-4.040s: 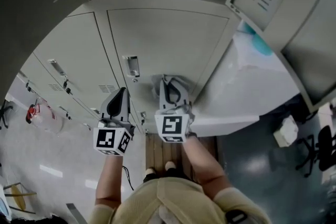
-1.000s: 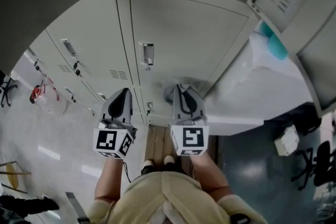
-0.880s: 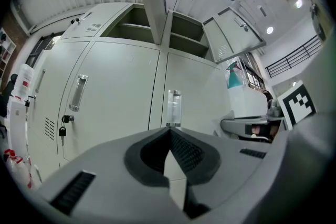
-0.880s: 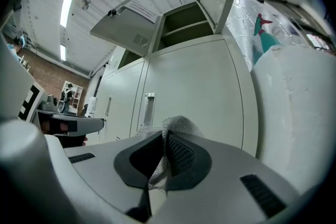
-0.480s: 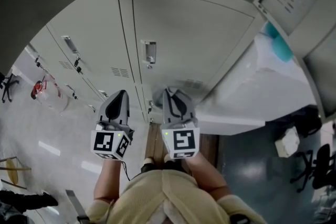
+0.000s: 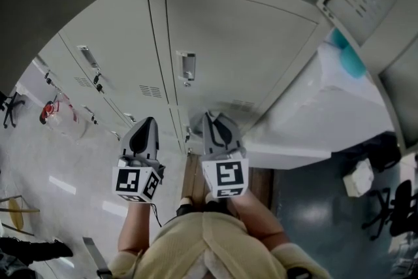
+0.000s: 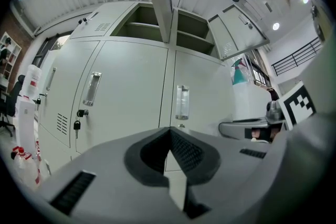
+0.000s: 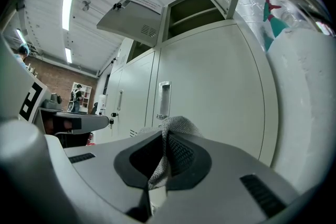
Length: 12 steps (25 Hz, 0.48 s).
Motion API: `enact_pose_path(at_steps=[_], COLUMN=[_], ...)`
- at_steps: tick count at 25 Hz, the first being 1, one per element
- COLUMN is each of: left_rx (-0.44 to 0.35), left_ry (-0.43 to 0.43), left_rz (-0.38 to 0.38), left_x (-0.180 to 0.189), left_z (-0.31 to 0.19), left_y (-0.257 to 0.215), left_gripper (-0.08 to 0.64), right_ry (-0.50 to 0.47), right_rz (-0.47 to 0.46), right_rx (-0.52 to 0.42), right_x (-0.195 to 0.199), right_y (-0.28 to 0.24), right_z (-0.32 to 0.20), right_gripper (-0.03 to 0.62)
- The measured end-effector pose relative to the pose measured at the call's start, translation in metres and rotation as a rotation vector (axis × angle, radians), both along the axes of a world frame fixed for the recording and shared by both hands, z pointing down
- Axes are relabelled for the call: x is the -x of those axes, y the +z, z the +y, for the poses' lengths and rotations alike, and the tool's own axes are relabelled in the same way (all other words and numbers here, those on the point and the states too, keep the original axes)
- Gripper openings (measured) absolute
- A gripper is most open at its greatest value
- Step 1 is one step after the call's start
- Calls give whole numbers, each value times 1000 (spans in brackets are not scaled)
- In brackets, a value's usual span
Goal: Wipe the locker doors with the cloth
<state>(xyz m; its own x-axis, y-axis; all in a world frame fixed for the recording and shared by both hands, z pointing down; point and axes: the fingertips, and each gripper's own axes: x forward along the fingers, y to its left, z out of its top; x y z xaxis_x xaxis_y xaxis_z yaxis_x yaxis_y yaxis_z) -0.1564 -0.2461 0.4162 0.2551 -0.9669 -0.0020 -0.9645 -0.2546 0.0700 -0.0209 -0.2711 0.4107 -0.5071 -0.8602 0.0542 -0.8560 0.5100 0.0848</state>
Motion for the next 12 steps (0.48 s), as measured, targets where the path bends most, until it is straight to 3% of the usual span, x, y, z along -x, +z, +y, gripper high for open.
enact_pose_path(at_steps=[12], left_rx=[4], left_ry=[14], left_rz=[5], left_x=[-3], left_z=[2], left_y=[2], left_gripper=[2], right_ry=[-5], right_rz=[7], right_rx=[10], right_x=[2], right_y=[3], right_z=[3], right_gripper=[5])
